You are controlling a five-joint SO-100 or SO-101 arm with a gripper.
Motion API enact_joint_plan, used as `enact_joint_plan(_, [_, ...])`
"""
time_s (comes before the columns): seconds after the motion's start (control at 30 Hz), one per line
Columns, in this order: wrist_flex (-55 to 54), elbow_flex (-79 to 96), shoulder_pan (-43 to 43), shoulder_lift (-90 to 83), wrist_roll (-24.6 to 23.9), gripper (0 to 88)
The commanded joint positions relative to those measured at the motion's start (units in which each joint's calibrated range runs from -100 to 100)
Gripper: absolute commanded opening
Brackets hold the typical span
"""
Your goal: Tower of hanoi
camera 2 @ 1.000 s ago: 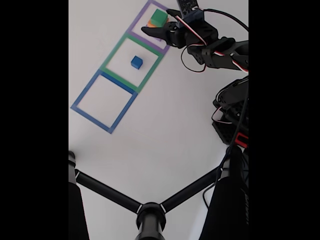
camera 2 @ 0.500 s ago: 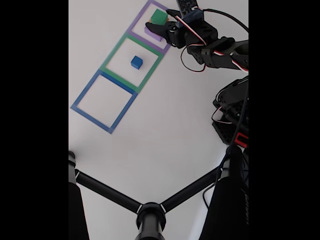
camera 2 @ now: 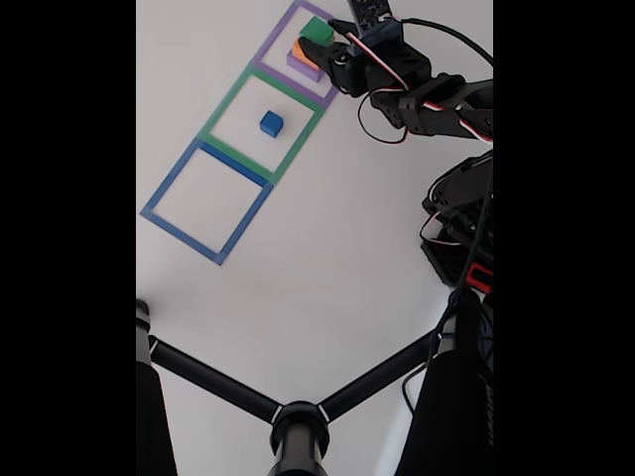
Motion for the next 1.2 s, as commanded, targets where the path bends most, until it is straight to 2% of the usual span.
enact_joint_plan(0.0, [-1.37, -0.34, -0.78, -0.23, 0.00, 11.0])
enact_joint_plan(0.37, [-0.08, -0.43, -1.73, -1.52, 0.00, 8.9])
enact_joint_plan(0.6, [11.42, -3.98, -3.27, -8.71, 0.00, 8.4])
enact_joint_plan(0.73, [25.02, -8.98, -4.13, -15.73, 0.00, 8.2])
enact_joint_plan(0.83, [40.00, -16.34, -5.09, -21.14, 0.00, 8.2])
enact_joint_plan(1.03, [74.66, -41.16, -7.87, -25.18, 0.00, 8.2])
enact_joint_plan(1.17, [90.93, -56.07, -10.84, -25.02, 0.00, 7.6])
